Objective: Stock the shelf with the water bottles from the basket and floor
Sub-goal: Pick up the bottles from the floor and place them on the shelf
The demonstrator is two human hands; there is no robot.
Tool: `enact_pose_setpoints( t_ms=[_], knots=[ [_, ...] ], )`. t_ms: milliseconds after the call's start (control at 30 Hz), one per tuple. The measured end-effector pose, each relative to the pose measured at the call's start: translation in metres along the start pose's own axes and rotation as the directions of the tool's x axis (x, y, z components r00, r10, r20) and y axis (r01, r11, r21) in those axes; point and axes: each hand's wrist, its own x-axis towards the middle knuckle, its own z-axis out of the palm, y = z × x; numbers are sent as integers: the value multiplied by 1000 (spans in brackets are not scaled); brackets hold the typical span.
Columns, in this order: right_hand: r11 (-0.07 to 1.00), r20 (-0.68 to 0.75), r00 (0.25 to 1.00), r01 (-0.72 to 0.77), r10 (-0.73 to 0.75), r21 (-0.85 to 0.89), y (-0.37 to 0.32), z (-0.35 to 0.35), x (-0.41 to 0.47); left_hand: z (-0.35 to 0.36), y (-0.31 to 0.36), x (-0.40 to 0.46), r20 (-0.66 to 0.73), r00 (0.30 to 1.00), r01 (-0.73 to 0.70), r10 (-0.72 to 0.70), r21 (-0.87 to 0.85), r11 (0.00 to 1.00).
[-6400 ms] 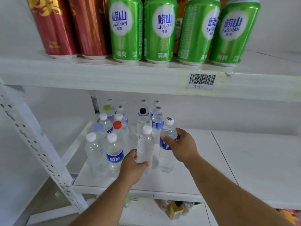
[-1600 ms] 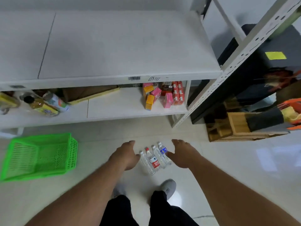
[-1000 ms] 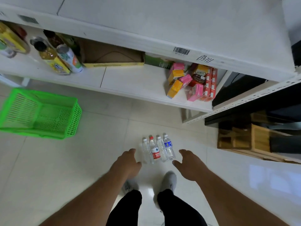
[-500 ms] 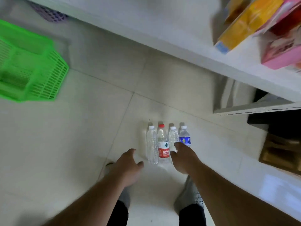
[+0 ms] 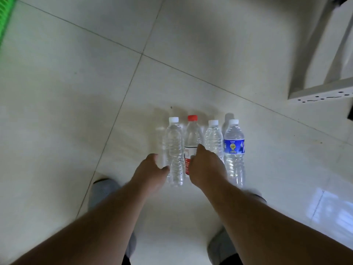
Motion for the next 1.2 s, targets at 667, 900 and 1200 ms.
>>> enact_pose_setpoints(
  t_ms=[667,900,1200],
  knots=[
    [832,180,982,-59,-50,551,-36,35,72,-20,-24,38,-39,998,29,-39,-247,969],
    [867,97,991,34,-95,496,-27,29,67,-26,-22,30,-5,1000,-6,4,-315,949],
    [813,-53,975,208,-215,544,-71,-124,-44,-127,29,-102,-173,977,-183,126,-369,911]
  ],
)
